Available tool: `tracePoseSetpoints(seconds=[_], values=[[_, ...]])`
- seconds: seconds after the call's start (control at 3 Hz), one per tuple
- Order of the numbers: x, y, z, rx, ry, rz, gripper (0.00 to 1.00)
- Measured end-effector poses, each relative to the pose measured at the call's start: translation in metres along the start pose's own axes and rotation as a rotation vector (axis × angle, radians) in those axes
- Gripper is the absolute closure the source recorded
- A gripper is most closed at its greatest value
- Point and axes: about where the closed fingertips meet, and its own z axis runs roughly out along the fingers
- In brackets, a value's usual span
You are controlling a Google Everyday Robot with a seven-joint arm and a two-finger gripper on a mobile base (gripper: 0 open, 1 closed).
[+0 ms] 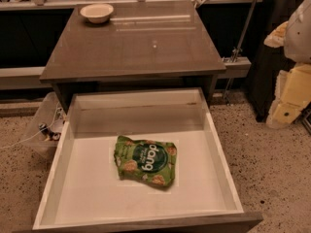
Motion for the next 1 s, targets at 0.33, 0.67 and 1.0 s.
tracePoseSetpoints(seconds=[0.33,0.67,1.0], values=[[0.000,0.000,0.000,0.000,0.000,0.000,0.00],[-0.002,0.002,0.003,-0.039,-0.089,0.007,0.00],[0.003,0.007,0.019,-0.108,-0.261,0.010,0.00]])
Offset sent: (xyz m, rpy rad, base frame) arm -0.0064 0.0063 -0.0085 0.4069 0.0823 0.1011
